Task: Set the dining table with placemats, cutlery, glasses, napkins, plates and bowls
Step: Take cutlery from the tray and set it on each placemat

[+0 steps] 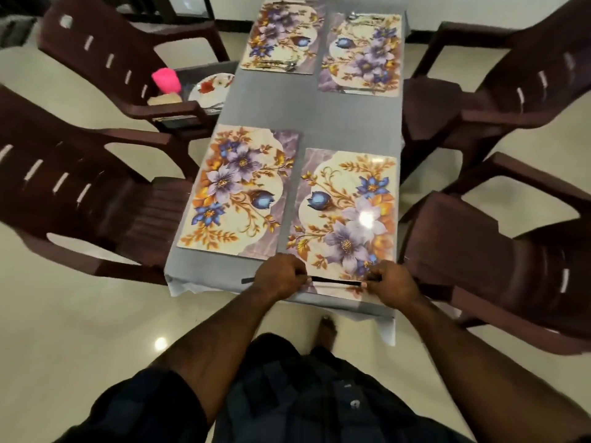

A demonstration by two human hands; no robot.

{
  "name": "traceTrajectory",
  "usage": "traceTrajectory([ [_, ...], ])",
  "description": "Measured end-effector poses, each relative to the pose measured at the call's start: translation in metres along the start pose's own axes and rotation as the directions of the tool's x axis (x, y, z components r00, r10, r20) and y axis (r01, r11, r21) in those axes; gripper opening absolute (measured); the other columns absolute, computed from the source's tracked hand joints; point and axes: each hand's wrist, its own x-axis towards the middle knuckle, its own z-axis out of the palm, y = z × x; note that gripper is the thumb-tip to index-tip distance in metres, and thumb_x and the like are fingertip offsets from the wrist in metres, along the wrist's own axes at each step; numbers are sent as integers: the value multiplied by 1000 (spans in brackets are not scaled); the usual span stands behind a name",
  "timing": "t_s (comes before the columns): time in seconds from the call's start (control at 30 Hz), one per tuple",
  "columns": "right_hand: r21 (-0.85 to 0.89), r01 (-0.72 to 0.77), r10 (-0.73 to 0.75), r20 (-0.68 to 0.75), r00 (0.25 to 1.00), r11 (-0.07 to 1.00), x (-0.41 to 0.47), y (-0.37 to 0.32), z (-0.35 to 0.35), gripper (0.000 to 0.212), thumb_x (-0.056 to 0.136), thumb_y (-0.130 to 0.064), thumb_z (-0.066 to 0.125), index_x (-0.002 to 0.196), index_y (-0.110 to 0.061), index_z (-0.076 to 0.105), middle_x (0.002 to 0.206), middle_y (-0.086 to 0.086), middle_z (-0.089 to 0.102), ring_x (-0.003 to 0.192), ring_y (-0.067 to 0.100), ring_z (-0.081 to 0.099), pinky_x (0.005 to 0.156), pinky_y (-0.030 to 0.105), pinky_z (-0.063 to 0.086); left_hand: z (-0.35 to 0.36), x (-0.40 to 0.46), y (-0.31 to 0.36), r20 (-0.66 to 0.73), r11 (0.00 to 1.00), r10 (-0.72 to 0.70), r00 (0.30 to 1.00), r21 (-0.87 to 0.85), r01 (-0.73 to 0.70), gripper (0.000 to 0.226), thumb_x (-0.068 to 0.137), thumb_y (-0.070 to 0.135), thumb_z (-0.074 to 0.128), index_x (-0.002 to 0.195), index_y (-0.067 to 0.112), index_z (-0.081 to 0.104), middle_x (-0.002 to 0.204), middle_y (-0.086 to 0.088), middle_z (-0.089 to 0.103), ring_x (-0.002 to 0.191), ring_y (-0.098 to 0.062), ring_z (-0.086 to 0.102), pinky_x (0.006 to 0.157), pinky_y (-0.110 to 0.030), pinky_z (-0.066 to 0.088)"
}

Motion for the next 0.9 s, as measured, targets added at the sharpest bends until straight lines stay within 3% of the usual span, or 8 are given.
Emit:
traceTrajectory([
  [0.17,-43,-18,19,14,1000,999,-4,-4,7,19,70,-37,91,73,-22,79,78,-4,70,71,15,66,66,31,53,10,6,4,32,985,-34,999,168,28,27,87,51,76,98,27,81,90,5,76,79,-15,65,77,-31,56],
  [0.3,-81,-24,25,14,1000,996,-4,-12,4,13,70,-29,89,70,-21,78,80,-2,71,74,18,67,68,30,53,9,15,-2,29,987,-83,996,139,78,26,80,52,82,86,29,72,88,7,71,81,-14,64,70,-29,50],
  [0.4,-121,-20,22,15,1000,992,-2,-14,4,23,72,-28,87,61,-26,67,81,0,70,76,21,66,64,28,46,2,23,-2,72,989,-97,993,115,89,34,74,52,87,83,29,64,87,8,68,80,-14,61,65,-28,44],
  [0.53,-144,0,6,39,999,990,-1,-14,3,20,73,-32,89,70,-22,72,82,-3,69,76,17,65,69,29,53,0,28,-3,121,989,-86,989,133,70,42,72,54,89,84,30,57,88,8,65,80,-14,60,65,-29,44],
  [0.7,-114,0,8,70,997,993,2,-9,4,23,73,-37,88,70,-30,66,86,-3,67,78,18,63,70,27,49,-1,28,-6,157,993,-65,985,108,48,41,74,55,87,86,29,59,89,8,66,80,-14,61,68,-30,52],
  [0.77,-74,2,-1,15,1000,997,4,-9,0,24,75,-38,84,70,-25,64,82,-1,67,75,21,62,65,28,45,-8,27,-8,171,999,-48,984,-17,52,24,86,43,82,96,29,65,103,5,72,91,-16,65,77,-32,57],
  [0.83,24,-18,20,-84,996,1000,4,-12,-6,25,79,-37,82,72,-20,65,76,-1,66,71,21,62,62,31,46,-23,24,-9,120,954,-38,992,-290,71,21,97,21,74,115,28,66,113,3,73,97,-20,70,76,-31,59],
  [0.9,144,-24,42,-127,991,989,5,-20,-15,26,82,-36,82,71,-19,65,71,-1,67,68,19,63,63,34,49,-45,19,-3,88,754,-113,990,-641,143,33,97,7,73,126,20,64,108,-3,75,88,-18,74,64,-21,57],
])
